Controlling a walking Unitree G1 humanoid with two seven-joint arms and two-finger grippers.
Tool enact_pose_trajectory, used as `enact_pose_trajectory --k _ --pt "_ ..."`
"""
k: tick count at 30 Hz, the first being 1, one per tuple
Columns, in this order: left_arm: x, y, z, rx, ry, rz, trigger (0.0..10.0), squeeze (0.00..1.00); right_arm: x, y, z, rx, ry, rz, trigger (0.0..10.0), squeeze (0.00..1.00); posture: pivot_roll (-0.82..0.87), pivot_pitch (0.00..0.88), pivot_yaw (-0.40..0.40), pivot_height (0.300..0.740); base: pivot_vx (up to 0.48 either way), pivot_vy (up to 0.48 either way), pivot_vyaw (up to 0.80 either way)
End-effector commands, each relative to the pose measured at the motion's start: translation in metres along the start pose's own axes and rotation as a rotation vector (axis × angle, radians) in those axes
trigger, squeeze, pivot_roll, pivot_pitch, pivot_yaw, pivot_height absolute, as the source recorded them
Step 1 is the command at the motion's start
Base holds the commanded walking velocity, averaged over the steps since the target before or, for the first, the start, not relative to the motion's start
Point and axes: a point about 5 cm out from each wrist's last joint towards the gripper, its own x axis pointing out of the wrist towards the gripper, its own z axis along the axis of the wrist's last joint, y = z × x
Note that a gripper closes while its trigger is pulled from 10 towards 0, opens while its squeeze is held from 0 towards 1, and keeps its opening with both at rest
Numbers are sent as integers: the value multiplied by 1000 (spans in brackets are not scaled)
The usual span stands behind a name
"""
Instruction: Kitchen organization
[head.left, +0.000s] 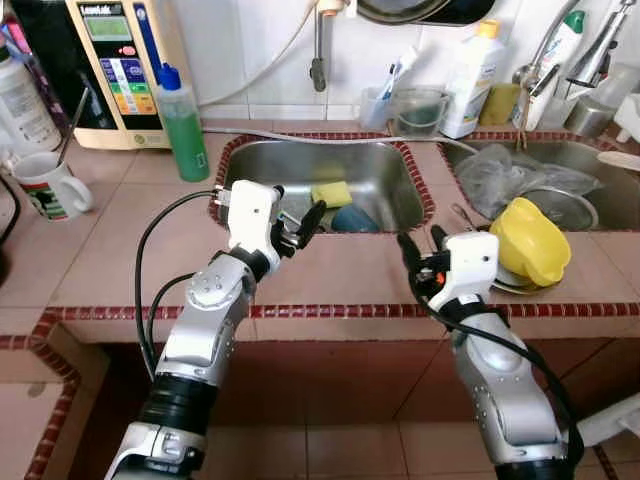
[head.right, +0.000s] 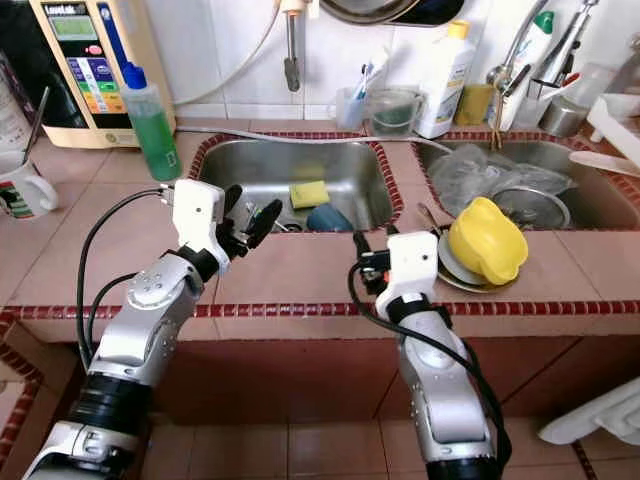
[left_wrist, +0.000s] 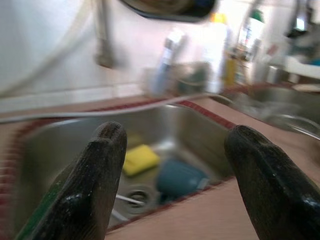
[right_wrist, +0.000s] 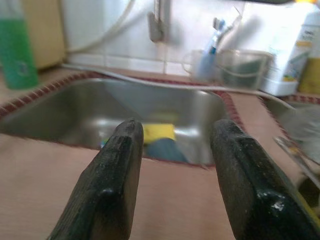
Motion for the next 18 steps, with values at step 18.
enact_pose_trajectory --k 18 --pt "-12 4 -13 10 19 57 10000 0 -9 -24 -2 -11 -47 -111 10000 0 -93 0 44 740 0 0 0"
